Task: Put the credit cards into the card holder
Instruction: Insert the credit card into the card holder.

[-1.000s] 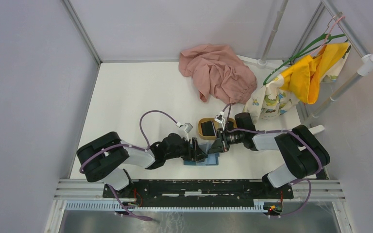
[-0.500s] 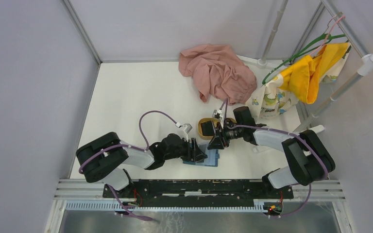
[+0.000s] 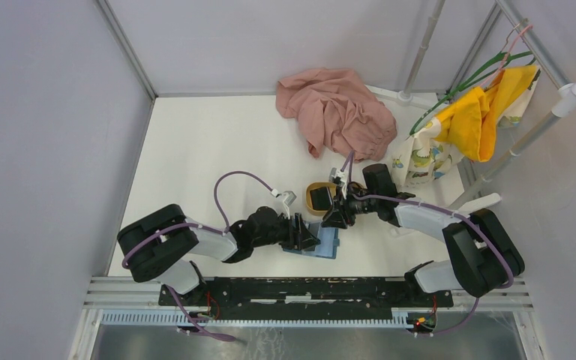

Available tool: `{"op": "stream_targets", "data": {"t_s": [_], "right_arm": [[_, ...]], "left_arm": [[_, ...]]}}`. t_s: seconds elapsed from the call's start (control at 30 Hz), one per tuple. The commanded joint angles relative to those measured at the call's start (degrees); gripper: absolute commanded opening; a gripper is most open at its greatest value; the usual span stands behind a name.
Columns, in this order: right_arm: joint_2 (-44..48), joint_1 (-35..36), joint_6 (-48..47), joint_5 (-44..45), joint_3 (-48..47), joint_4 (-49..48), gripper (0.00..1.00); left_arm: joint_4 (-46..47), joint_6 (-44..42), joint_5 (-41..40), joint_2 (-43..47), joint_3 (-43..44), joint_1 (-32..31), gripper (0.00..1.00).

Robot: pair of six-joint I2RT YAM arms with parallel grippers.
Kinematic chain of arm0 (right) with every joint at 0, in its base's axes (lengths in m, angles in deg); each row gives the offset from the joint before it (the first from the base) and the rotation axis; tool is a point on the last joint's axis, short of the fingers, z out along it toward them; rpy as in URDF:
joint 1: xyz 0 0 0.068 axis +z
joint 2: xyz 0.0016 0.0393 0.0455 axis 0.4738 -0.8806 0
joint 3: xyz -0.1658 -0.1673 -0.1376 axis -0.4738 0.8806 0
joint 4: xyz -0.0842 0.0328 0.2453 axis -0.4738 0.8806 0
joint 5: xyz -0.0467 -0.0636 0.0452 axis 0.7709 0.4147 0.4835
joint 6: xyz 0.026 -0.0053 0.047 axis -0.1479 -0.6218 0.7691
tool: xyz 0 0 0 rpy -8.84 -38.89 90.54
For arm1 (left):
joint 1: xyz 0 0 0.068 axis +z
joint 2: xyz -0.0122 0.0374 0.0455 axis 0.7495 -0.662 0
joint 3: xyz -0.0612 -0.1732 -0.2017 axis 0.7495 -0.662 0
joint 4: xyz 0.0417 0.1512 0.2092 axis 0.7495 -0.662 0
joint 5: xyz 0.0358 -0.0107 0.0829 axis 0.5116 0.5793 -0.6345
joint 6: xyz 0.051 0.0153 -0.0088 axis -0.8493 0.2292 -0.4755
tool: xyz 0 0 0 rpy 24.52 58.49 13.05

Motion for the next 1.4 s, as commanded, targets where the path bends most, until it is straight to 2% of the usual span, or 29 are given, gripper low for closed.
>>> {"op": "stream_targets", "data": {"t_s": [0.0, 0.47, 0.8, 1.37], "right_arm": [[-0.32, 0.97, -1.78, 2.73, 0.11, -1.09, 0.36], [-1.12, 3.05, 1.11, 0.81, 1.25, -4.5, 0.37], [-2.4, 3.76, 1.65, 1.44, 1.06, -4.76, 0.38], [-4.79, 6.16, 1.82, 3.81, 0.72, -5.68, 0.49]], "left_arm": [[4.87, 1.28, 1.14, 0.04, -0.17, 0.37, 0.61], [7.01, 1.98, 2.69, -1.91, 0.09, 0.68, 0.62], [7.97, 2.59, 3.65, -3.11, 0.6, 0.8, 0.75], [8.09, 4.07, 4.71, -3.3, 1.2, 1.38, 0.78]]}}
